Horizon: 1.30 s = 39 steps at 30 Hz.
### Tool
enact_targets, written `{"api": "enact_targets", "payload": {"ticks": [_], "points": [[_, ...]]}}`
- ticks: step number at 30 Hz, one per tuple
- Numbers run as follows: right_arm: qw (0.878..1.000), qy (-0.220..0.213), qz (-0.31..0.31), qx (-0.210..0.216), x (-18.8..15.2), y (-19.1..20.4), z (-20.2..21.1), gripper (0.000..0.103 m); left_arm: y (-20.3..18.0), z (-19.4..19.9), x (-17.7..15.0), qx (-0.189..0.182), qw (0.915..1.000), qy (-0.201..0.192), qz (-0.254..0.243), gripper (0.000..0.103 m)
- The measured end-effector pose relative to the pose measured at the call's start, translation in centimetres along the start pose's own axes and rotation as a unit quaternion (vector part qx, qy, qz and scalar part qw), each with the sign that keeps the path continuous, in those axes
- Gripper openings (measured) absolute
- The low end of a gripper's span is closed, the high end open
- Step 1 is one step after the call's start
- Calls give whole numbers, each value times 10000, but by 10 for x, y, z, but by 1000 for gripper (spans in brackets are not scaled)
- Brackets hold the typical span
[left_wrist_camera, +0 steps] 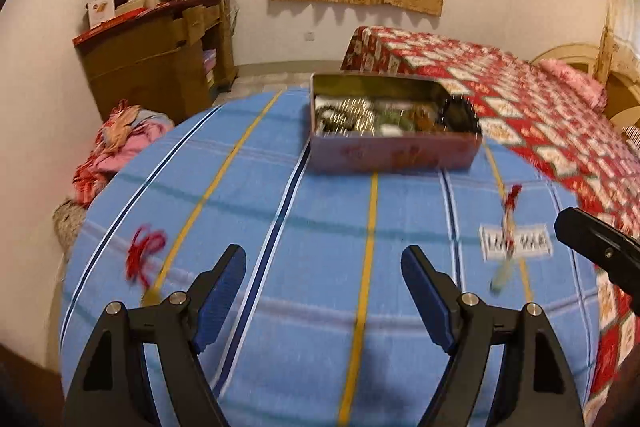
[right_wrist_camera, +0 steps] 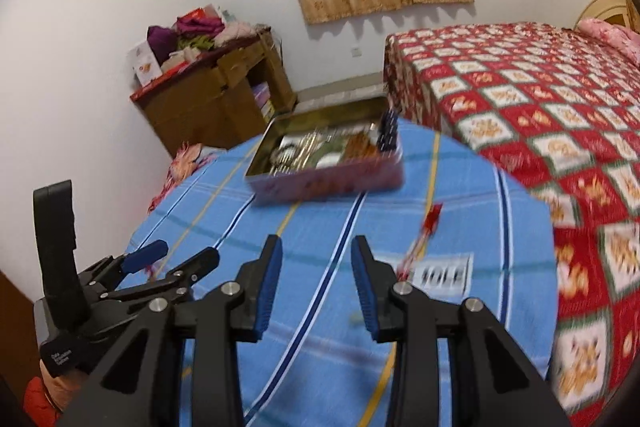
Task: Organize jewelry
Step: 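Lower the left tool and grasp the red cord with gold coin pendant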
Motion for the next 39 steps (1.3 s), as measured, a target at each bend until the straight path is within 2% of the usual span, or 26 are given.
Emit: {"api": "enact_targets", "payload": {"ticks": [3, 5, 6, 7, 10, 14, 19, 22, 27, 29, 33, 35, 36, 39], "points": [[9999, 118, 94, 44, -17, 10, 6, 40, 3, 6, -15, 293, 9995, 88, -23, 80], [9998, 174, 109, 44, -27, 13, 11, 53, 4, 10, -23, 312, 9993, 181, 7, 80], [9998, 160, 99, 33, -32, 14, 14, 66, 3, 12, -28, 284, 9994, 215, 4, 80], [9999, 134, 89, 23, -37, 14, 18, 69, 2, 15, -34, 240, 9994, 229, -35, 80], [9997, 232, 122, 6, -52, 16, 23, 69, -1, 22, -51, 225, 9992, 262, -187, 80], [9991, 428, 71, -38, -70, 13, 22, 69, 5, 23, -70, 113, 9988, 444, -156, 80], [9982, 587, 123, -10, -81, 14, 19, 69, 26, 27, -77, 330, 9989, 322, 44, 80], [9980, 607, 150, 21, -83, 17, 19, 69, 54, 21, -65, 416, 9976, 316, 462, 80], [9978, 635, 186, 14, -85, 19, 18, 69, 94, 0, -32, 1004, 9926, 106, 678, 80], [9977, 663, 161, 3, -85, 18, 18, 69, 109, -12, -19, 1102, 9903, 48, 839, 80], [9979, 629, 121, -64, -84, 15, 22, 69, 122, -47, -7, 1141, 9894, 202, 873, 80], [9980, 621, 101, -99, -83, 13, 23, 69, 127, -63, -9, 908, 9897, 564, 947, 80], [9979, 625, 87, -109, -83, 12, 23, 69, 130, -66, -9, 819, 9890, 615, 1068, 80], [9978, 649, 48, -112, -83, 11, 21, 69, 133, -61, -11, 684, 9893, 524, 1175, 75]]}}
Point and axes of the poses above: each gripper's, at about its wrist camera, not at the fingertips, and z roughly against the way its jaws point, y to its left, x to its top, the point moved 2 cm from there along -z, roughly the way its jaws point, and after that the axes turned 5 degrees about x, right-handed, at the moved point
